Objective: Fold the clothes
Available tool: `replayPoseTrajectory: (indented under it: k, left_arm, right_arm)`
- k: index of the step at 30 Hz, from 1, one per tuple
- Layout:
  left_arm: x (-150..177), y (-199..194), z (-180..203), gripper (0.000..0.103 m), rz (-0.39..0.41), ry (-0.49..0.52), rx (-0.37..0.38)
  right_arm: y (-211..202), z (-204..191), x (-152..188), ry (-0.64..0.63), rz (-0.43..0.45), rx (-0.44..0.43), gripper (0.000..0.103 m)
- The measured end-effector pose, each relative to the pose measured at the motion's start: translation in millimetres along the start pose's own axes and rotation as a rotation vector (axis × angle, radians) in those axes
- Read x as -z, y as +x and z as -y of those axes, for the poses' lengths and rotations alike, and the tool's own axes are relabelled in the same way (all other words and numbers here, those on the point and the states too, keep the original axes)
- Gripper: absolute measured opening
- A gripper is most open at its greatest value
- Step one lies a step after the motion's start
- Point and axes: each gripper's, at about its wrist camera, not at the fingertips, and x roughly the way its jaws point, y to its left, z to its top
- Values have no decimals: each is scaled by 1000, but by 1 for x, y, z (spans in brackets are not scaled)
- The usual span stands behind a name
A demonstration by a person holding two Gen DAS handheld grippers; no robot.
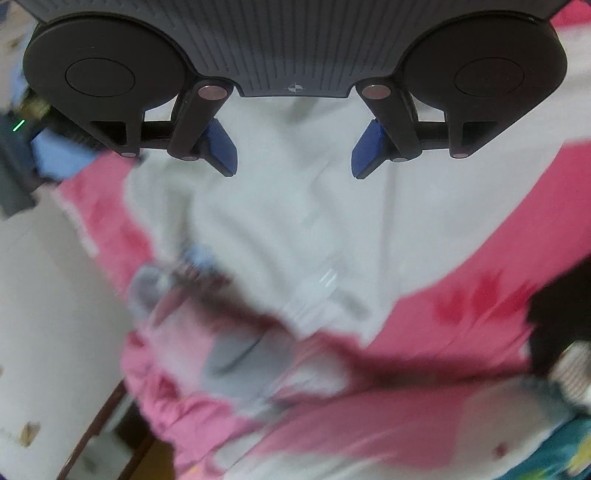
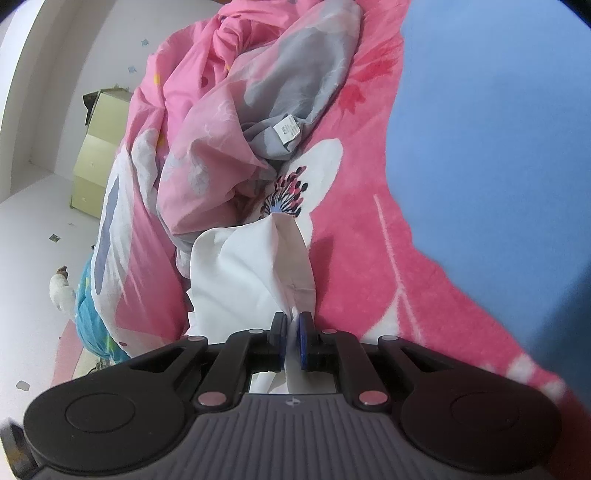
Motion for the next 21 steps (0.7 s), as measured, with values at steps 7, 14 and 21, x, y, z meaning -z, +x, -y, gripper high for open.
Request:
replayPoseTrajectory:
  k: [7,14,21]
  left_arm:
    - [44,-4,1,68,-8,93,-26]
    - [75,4,31,43,-18,353,-178]
    - [85,-1,48,4,28,432,-233]
  right_arm:
    - [2,-1,1,-11,2,9,7]
    - [2,-2,2,-14,3,16,7]
    - [4,-1,1,-17,3,15,7]
